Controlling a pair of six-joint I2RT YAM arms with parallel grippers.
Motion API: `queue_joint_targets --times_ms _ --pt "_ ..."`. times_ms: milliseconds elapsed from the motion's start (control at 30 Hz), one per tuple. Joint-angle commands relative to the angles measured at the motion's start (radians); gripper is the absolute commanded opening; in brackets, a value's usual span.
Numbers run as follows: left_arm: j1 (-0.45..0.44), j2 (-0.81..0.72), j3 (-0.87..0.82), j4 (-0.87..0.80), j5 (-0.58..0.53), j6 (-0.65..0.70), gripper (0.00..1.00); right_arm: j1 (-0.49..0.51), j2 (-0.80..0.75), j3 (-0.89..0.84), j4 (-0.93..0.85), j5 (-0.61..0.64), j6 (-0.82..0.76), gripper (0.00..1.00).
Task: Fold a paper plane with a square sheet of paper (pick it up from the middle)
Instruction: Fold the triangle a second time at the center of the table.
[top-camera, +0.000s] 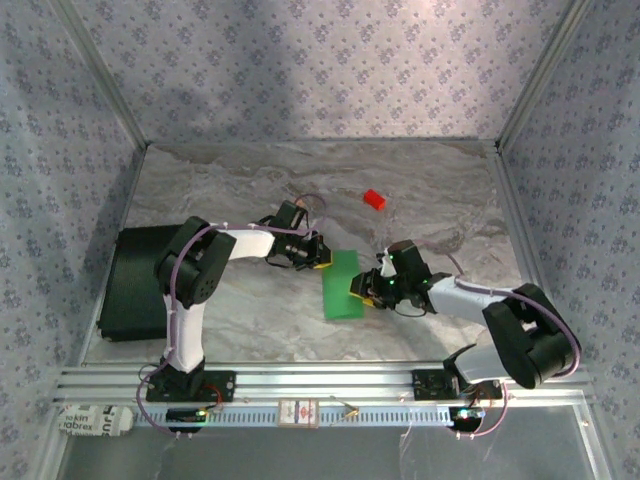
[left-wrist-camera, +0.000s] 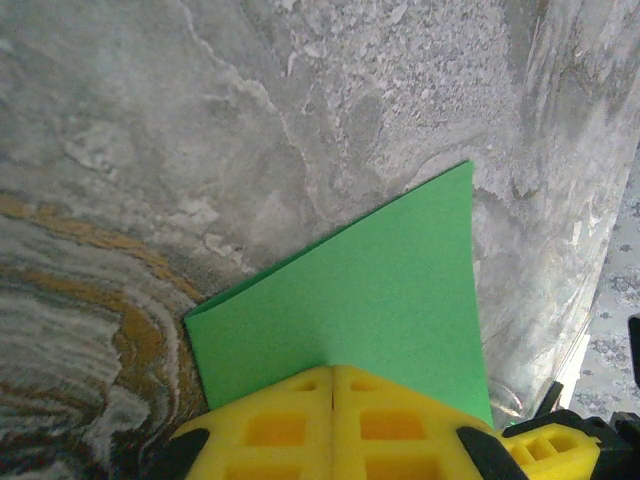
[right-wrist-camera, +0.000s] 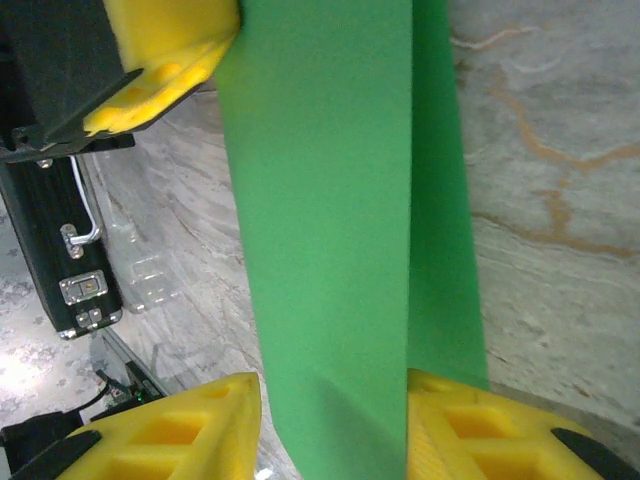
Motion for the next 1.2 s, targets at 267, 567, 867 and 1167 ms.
queue_joint_targets --times_ms 267,567,867,1167 --pt "0.0 -0.016 -0.011 -0.002 0.01 -0.018 0.1 -0.02 0.067 0.02 0.08 -0.024 -0.008 0.31" --pt "0.001 -0.074 0.018 -0.037 0.015 -0.012 0.14 -0.033 0.09 0.014 0.088 -0.024 -0.009 0.21" --pt "0.0 -0.194 0.0 -0.064 -0.001 -0.002 0.22 -0.036 0.136 0.026 0.065 0.039 -0.014 0.12" --pt "0.0 -0.295 -0.028 -0.089 -0.035 -0.003 0.24 -0.08 0.143 0.046 0.076 0.055 -0.013 0.11"
